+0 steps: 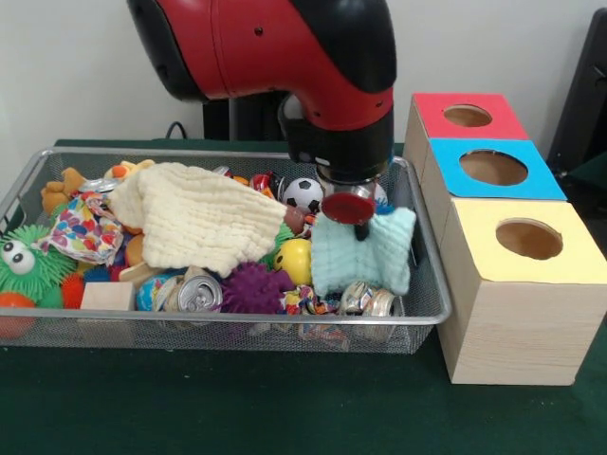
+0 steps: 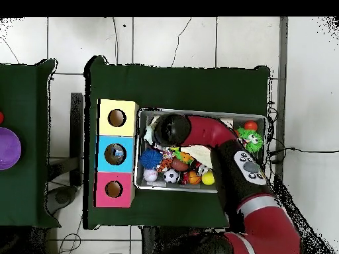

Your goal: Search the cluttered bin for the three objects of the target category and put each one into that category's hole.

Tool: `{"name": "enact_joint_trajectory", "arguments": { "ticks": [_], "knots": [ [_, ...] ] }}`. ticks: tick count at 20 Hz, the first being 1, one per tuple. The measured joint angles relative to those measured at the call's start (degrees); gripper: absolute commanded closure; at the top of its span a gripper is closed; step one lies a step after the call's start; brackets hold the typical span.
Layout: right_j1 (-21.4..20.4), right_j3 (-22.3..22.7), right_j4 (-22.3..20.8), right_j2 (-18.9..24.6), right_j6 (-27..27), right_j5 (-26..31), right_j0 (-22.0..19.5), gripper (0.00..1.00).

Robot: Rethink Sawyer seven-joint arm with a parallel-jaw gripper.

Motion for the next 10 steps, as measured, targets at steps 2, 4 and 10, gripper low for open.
{"name": "enact_joint_trajectory", "arguments": {
  "ticks": [2,4,10],
  "knots": [
    [-1.3,-0.5,0.0,-0.9,0.0,5.2,0.0,1.0],
    [-2.7,-1.1,0.0,-1.9,0.0,11.0,0.0,1.0],
    [-6.0,-3.6,-1.9,-3.7,0.0,22.4,-0.3,1.0]
  ]
}}
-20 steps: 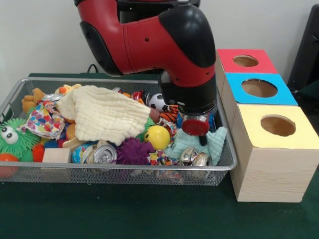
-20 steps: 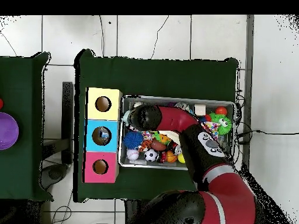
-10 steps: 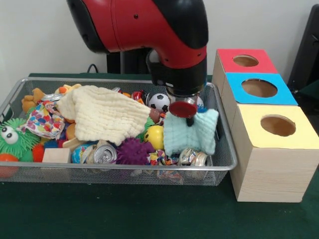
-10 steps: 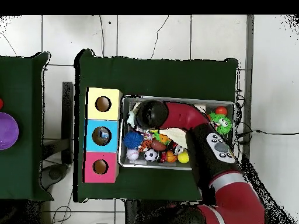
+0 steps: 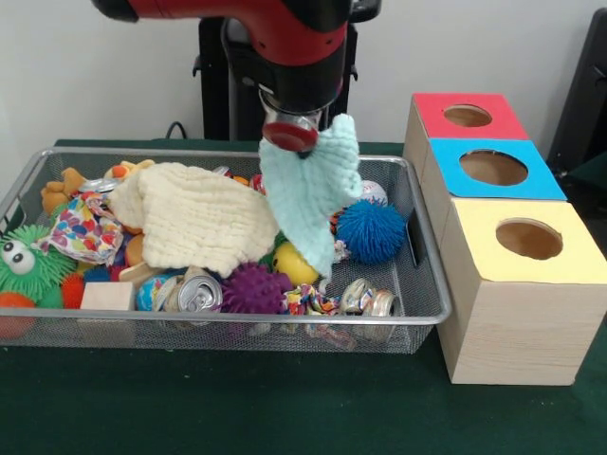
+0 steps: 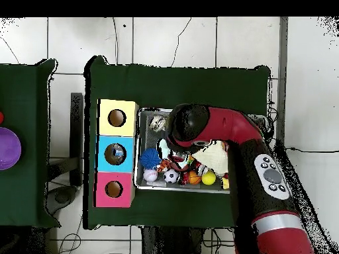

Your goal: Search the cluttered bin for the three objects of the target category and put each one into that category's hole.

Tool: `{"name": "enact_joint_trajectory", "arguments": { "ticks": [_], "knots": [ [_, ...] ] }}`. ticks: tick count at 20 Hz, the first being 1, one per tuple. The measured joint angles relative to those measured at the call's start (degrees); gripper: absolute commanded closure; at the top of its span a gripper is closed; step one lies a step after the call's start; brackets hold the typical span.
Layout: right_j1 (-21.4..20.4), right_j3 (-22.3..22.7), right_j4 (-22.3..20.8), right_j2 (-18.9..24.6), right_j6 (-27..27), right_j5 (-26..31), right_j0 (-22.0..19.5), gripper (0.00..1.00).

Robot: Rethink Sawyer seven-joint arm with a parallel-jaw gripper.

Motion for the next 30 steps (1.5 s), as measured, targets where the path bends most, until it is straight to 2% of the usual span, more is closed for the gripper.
{"name": "enact_joint_trajectory", "arguments": {
  "ticks": [10,22,27,30],
  "knots": [
    [-1.7,-2.0,-3.4,-0.2,0.0,0.9,-1.9,1.0],
    [-0.7,-3.3,-3.9,-0.2,0.0,0.3,-2.5,1.0],
    [0.0,-3.0,-1.8,0.8,0.0,-2.5,-3.4,1.0],
    [0.6,-1.2,2.6,3.5,0.0,-8.5,-5.3,1.0]
  ]
}}
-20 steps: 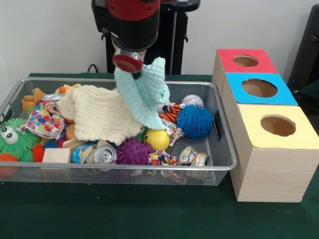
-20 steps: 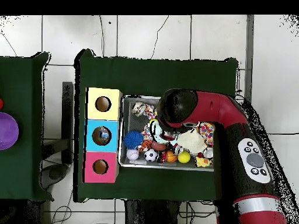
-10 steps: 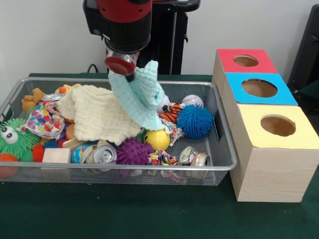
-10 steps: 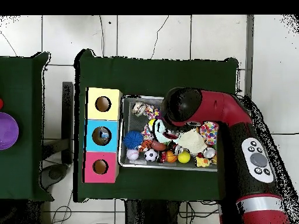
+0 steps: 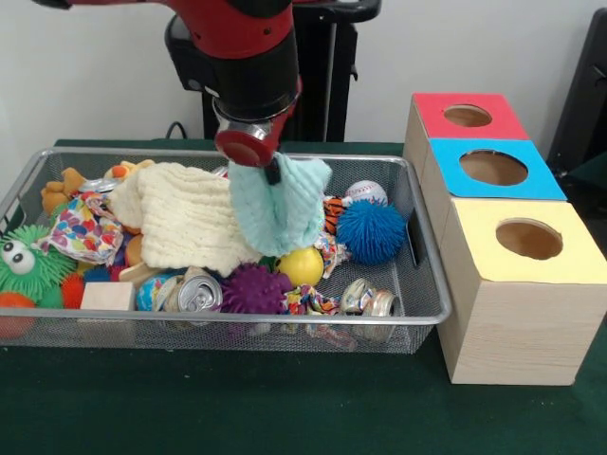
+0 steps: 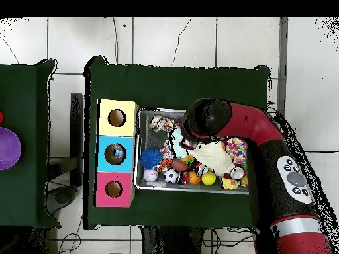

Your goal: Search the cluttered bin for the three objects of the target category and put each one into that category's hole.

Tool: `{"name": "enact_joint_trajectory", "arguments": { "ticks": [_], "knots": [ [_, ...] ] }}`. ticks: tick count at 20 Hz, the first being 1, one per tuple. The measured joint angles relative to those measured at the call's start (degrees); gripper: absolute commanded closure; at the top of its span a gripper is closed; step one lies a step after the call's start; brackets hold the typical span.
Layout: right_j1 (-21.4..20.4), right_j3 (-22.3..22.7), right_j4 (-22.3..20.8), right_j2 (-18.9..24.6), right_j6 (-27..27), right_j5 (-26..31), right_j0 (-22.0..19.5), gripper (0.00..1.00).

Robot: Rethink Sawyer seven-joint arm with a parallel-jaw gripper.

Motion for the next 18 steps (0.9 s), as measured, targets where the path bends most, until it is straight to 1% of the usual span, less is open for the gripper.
{"name": "enact_joint_trajectory", "arguments": {
  "ticks": [1,3,4,5,7,9,10,13,18],
  "knots": [
    [0.3,0.9,1.6,1.1,0.0,-2.8,-0.7,1.0],
    [0.8,1.9,3.3,2.3,0.0,-6.5,-1.4,1.0],
    [1.6,3.1,5.4,3.7,0.0,-11.7,-1.9,1.0],
    [2.3,3.9,6.6,4.5,0.0,-15.0,-1.9,1.0],
    [2.6,4.3,7.3,5.0,0.0,-16.8,-1.9,1.0],
    [3.6,5.7,9.0,6.4,0.0,-21.1,-1.7,1.0],
    [3.9,6.2,9.7,7.0,0.0,-22.3,-1.5,1.0],
    [4.3,7.1,10.6,7.8,0.0,-23.4,-1.1,1.0],
    [4.8,9.3,11.4,8.4,0.0,-23.5,0.4,1.0]
  ]
}}
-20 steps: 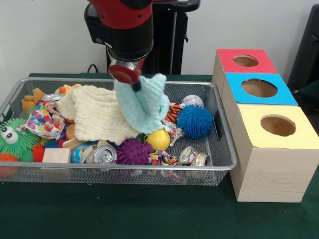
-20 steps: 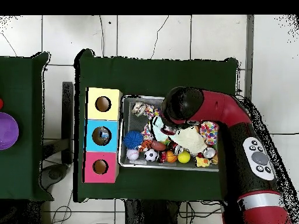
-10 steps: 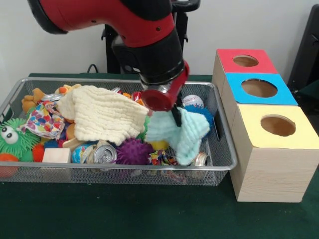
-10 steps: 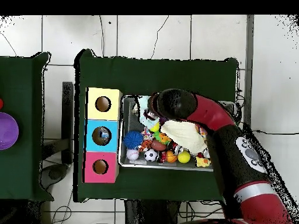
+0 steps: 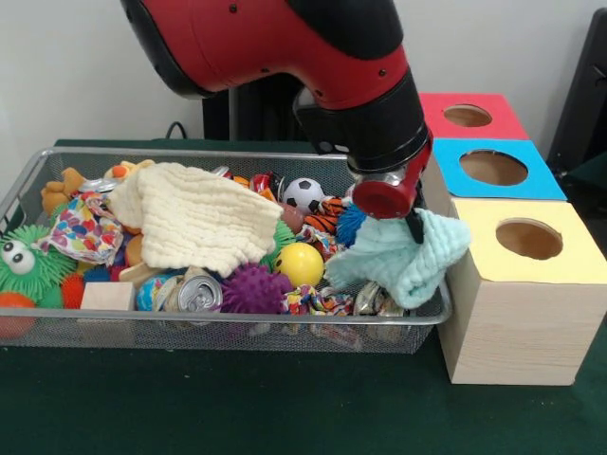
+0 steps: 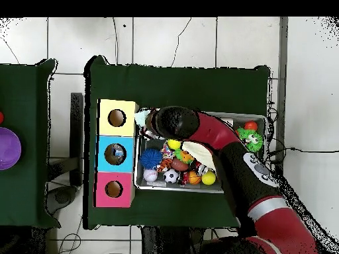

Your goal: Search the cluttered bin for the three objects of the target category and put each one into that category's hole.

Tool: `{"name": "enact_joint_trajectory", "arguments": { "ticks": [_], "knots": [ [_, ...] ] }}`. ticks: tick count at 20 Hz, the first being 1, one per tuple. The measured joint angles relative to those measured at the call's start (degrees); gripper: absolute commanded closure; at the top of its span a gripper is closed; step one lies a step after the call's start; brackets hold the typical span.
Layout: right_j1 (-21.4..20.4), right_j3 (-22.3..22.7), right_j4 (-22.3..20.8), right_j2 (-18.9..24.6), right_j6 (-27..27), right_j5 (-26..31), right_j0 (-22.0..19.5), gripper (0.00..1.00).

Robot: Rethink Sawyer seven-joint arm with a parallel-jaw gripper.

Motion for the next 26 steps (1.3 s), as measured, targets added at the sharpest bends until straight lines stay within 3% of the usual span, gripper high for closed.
{"name": "enact_joint_trajectory", "arguments": {
  "ticks": [17,26],
  "knots": [
    [0.0,0.6,-0.1,-0.7,0.0,0.0,0.8,1.0],
    [0.1,-3.4,-7.8,-5.1,0.0,5.3,2.5,1.0]
  ]
}}
